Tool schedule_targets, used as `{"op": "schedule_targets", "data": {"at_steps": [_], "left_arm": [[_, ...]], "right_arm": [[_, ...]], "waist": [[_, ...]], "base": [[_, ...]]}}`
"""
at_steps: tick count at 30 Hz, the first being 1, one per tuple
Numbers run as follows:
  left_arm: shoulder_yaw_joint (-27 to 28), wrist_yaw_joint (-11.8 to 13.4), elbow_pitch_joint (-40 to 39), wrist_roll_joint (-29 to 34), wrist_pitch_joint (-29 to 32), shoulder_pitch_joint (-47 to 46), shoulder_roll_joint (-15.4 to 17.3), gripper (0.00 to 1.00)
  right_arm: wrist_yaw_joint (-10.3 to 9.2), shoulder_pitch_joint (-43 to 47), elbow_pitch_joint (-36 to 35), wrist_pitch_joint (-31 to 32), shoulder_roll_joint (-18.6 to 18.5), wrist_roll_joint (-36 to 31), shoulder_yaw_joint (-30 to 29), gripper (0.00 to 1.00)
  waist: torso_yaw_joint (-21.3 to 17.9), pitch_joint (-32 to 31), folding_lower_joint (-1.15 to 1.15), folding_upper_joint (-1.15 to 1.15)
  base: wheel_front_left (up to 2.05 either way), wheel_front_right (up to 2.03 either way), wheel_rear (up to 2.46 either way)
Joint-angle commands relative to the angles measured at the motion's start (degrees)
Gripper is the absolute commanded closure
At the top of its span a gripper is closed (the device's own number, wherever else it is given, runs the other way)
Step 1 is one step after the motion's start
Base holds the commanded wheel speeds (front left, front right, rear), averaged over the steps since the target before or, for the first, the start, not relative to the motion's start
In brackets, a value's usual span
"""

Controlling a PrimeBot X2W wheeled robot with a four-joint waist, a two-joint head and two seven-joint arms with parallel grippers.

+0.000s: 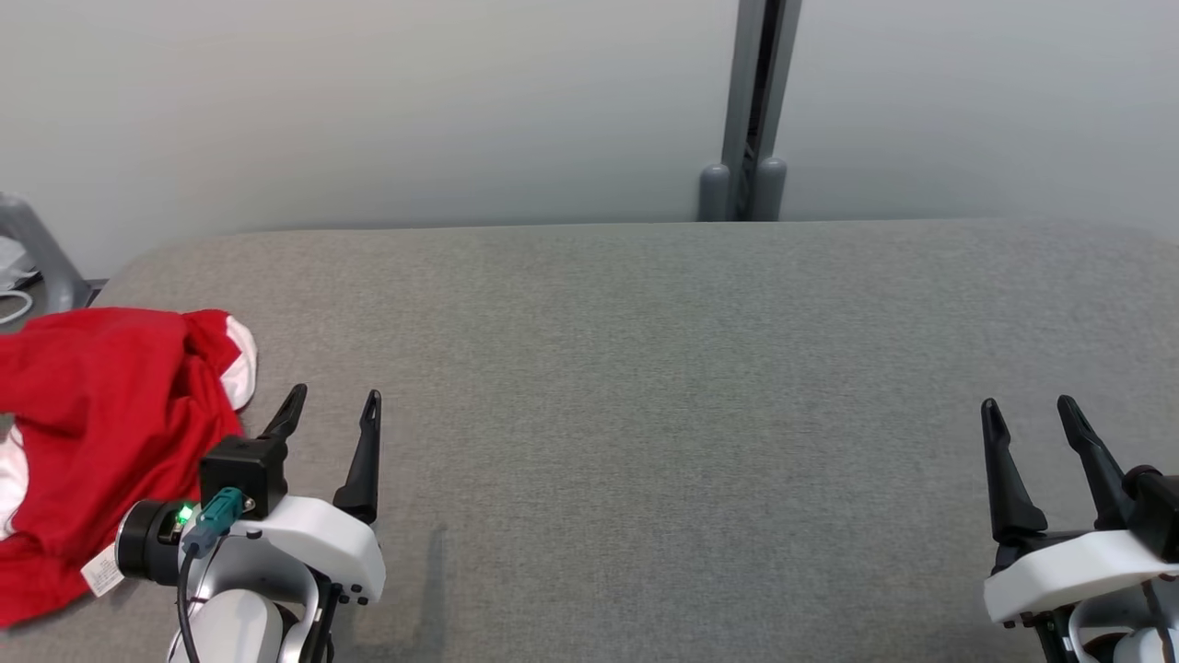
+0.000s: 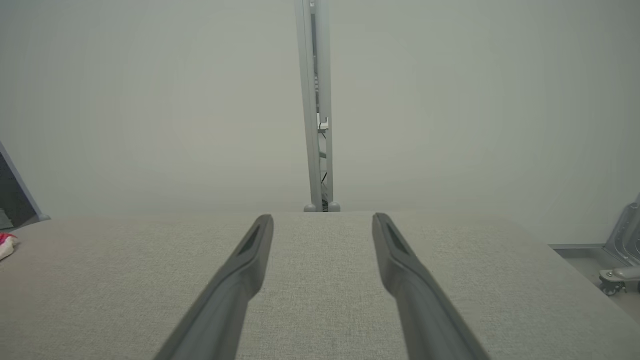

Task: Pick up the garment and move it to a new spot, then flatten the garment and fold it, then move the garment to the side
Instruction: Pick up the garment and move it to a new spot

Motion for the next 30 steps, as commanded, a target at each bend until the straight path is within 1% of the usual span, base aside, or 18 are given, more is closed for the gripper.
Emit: {"op": "schedule_targets", "data": {"at_steps": [1, 4, 6, 16, 21, 26, 30], "left_arm": [[0.25, 0.3, 0.1, -0.47, -0.38, -0.74, 0.44, 0.0], [0.28, 0.67, 0.02, -0.49, -0.63, -0.95, 0.36, 0.0], [0.41, 0.7, 0.11, -0.8, -0.76, -1.26, 0.63, 0.0], [1.51, 1.86, 0.11, -1.63, -1.68, -1.02, 1.12, 0.0], [1.72, 1.8, 0.45, -2.28, -2.27, -1.09, 1.06, 0.0], [2.11, 2.38, 0.68, -2.73, -2.74, -0.65, 1.25, 0.0], [1.93, 2.38, 0.52, -3.0, -2.83, -0.5, 1.09, 0.0]], "right_arm": [[0.08, 0.24, -0.26, -0.01, -0.27, -0.03, 0.07, 0.0], [0.08, 0.3, -0.5, 0.05, -0.26, -0.01, 0.25, 0.0], [0.08, 0.42, -0.73, 0.1, -0.25, 0.09, 0.36, 0.0], [0.08, -0.3, -1.27, 0.38, 0.09, 0.53, 1.99, 0.0], [0.08, -0.48, -1.43, 0.51, 0.33, 0.95, 2.81, 0.0], [0.05, -0.85, -1.62, 0.36, 0.56, 1.31, 3.9, 0.0], [0.05, -0.96, -1.7, 0.04, 0.66, 1.44, 4.04, 0.0]], "waist": [[0.95, 0.11, 0.0, 0.0], [2.92, 0.19, 0.0, 0.0], [5.58, 0.3, 0.0, 0.0], [15.63, 0.57, 0.0, 0.0], [20.72, 0.53, 0.0, 0.0], [24.35, 0.49, 0.0, 0.0], [26.24, 0.46, 0.0, 0.0]], "base": [[0.0, 0.0, 0.0], [0.0, 0.0, 0.0], [0.0, 0.0, 0.0], [0.0, 0.0, 0.0], [0.0, 0.0, 0.0], [0.0, 0.0, 0.0], [0.0, 0.0, 0.0]]}}
